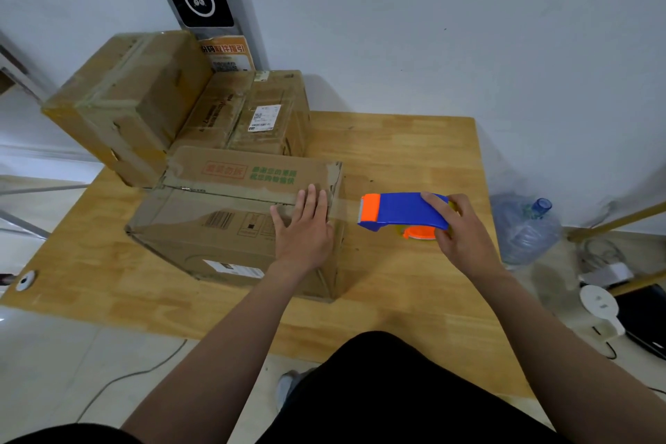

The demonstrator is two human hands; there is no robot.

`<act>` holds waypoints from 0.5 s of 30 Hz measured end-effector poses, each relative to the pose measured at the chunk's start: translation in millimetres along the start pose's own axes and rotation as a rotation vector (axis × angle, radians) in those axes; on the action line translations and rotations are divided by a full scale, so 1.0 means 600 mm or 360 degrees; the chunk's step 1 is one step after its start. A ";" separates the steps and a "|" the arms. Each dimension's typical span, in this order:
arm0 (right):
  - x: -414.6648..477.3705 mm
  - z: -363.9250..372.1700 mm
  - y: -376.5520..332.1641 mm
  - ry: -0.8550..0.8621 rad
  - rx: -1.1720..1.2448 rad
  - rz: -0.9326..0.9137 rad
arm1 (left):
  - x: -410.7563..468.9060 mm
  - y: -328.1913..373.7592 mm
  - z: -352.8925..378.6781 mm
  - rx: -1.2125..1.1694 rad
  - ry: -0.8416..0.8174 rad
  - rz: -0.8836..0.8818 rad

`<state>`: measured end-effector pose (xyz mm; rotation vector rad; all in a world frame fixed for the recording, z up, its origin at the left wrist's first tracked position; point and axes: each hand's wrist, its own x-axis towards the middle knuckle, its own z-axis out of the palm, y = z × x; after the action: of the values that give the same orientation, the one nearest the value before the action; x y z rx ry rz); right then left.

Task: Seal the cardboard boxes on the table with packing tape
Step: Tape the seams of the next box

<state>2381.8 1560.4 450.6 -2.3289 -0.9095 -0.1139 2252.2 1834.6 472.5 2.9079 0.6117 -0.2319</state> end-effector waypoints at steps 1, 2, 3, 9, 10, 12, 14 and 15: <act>-0.003 -0.001 0.004 0.0004 0.0008 0.0003 | 0.000 0.000 0.000 -0.0003 0.0003 0.0003; -0.007 -0.002 0.006 0.0004 0.0010 0.0004 | -0.001 0.000 -0.001 -0.0004 0.0006 0.0009; -0.010 -0.002 0.006 -0.0003 0.0009 0.0009 | -0.001 0.001 -0.001 -0.0008 0.0004 0.0017; -0.003 -0.001 -0.015 -0.0086 -0.0110 0.0155 | -0.002 0.001 -0.006 -0.0113 -0.0042 0.0079; 0.000 0.000 -0.021 -0.0100 -0.0127 0.0180 | -0.002 0.002 -0.008 -0.0137 -0.0058 0.0090; 0.004 0.004 -0.033 -0.0127 -0.0174 0.0193 | -0.003 0.002 -0.013 -0.0164 -0.0095 0.0101; 0.008 0.009 -0.046 -0.0166 -0.0213 0.0218 | -0.002 0.003 -0.017 -0.0144 -0.0147 0.0114; 0.009 0.011 -0.051 -0.0181 -0.0230 0.0244 | 0.000 0.005 -0.017 -0.0118 -0.0175 0.0121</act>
<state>2365.6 1584.8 463.3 -2.5526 -0.7963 0.0177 2254.8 1834.1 482.7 2.8179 0.4811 -0.3489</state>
